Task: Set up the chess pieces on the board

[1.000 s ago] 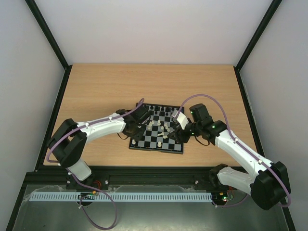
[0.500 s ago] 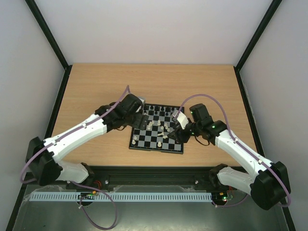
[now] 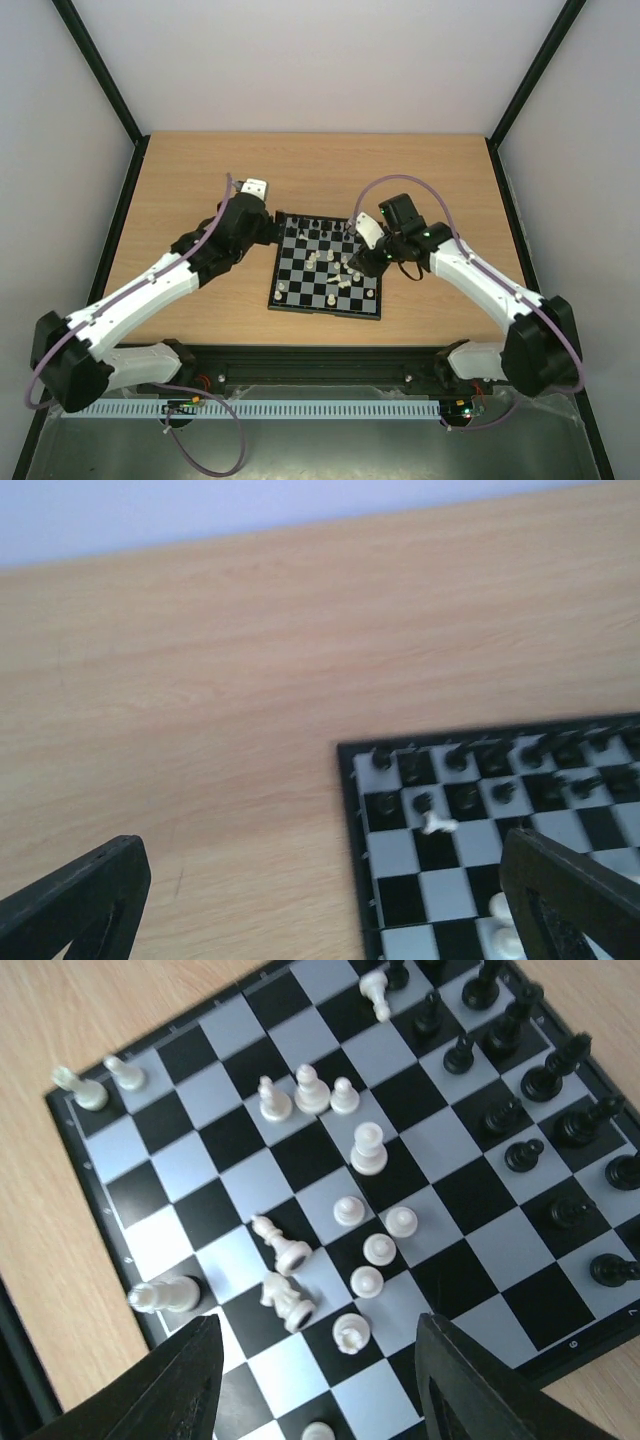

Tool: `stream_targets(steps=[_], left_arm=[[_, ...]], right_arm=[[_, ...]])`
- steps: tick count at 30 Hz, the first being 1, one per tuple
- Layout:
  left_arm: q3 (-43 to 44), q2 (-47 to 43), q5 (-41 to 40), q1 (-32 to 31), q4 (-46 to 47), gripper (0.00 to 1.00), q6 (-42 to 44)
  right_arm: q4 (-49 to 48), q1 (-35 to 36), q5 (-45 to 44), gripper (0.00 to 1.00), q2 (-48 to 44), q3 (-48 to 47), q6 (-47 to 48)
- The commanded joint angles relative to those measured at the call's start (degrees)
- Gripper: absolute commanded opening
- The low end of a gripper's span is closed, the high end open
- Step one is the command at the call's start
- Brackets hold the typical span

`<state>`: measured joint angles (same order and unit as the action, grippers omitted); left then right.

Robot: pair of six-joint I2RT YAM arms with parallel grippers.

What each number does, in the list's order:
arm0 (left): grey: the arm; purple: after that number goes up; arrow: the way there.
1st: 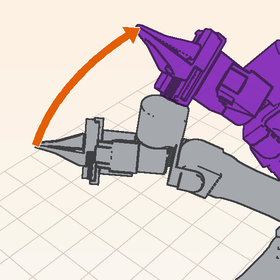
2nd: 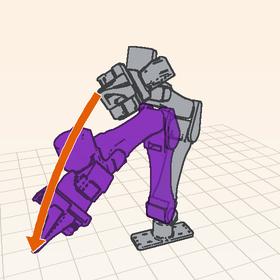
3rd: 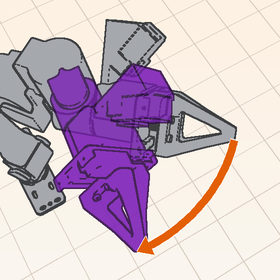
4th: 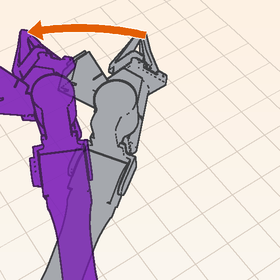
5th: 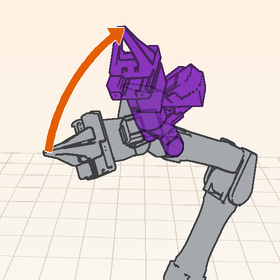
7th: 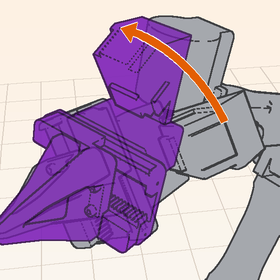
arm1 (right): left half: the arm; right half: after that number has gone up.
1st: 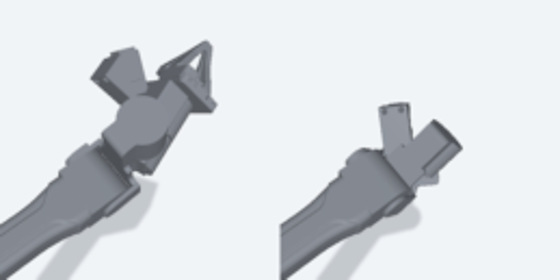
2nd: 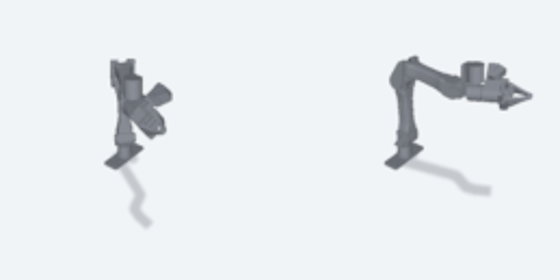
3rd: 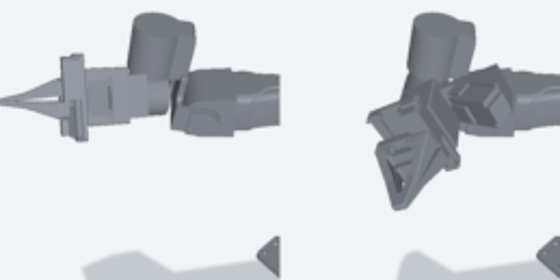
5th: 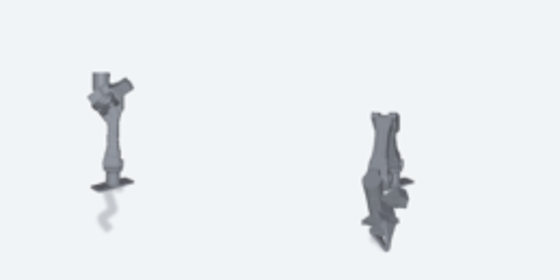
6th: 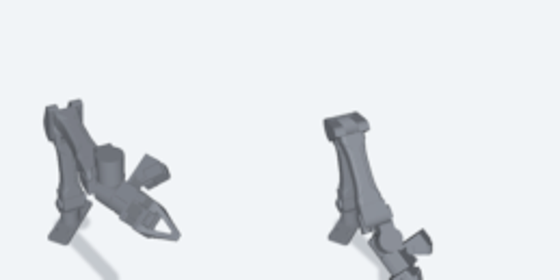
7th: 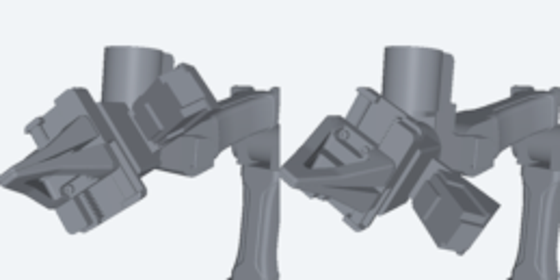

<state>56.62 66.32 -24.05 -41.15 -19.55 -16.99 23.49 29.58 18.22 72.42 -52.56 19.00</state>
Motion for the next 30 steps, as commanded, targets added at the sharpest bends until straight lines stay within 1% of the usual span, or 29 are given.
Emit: stream_targets(steps=[1, 2, 4, 5, 6, 8, 13, 15, 20, 24, 30], left_arm=[[-7.2, 3.4, 2.9, 4.3, 3.6, 0.97, 0.1], [-10.1, 2.5, 4.6, 5.2, 6.1, 0.94, 0.2], [-10.0, 0.6, 7.5, 5.6, 6.1, 0.87, 0.9], [-10.2, -0.6, 7.3, 5.7, 6.9, 0.85, 1.0], [-11.4, -1.9, 6.8, 6.4, 8.2, 0.85, 1.1], [-12.4, -3.5, 8.7, 8.7, 9.1, 0.83, 0.9], [-11.0, -2.7, 9.0, 10.8, 6.7, 0.82, 2.0], [-11.1, -2.2, 10.2, 10.8, 6.3, 0.77, 4.6], [-11.6, -2.6, 9.7, 10.9, 6.3, 0.78, 4.7], [-11.7, -2.6, 9.1, 10.9, 6.4, 0.78, 4.9], [-11.6, -1.9, 9.4, 10.8, 6.3, 0.78, 5.0]], right_arm=[[7.1, -0.2, -3.5, 0.52, 6.1, -4.6, 3.8], [7.7, -0.2, -3.7, 0.49, 7.6, -5.9, 3.9], [8.2, -0.1, -4.1, 0.46, 10.6, -8.4, 3.7], [8.4, -0.1, -4.3, 0.45, 11.9, -9.4, 3.5], [8.5, 0.1, -4.5, 0.44, 13.3, -10.5, 3.4], [8.7, 0.6, -5.1, 0.43, 16.1, -12.8, 3.2], [9.9, 3.2, -7.8, 0.42, 22.7, -18.0, 2.9], [10.7, 4.4, -8.3, 0.42, 25.0, -19.7, 2.7], [10.6, 7.0, -8.7, 0.42, 28.5, -21.8, 2.1], [10.6, 7.6, -10.3, 0.42, 31.2, -23.4, 1.1], [10.6, 7.7, -10.6, 0.35, 33.2, -24.6, 0.7]])
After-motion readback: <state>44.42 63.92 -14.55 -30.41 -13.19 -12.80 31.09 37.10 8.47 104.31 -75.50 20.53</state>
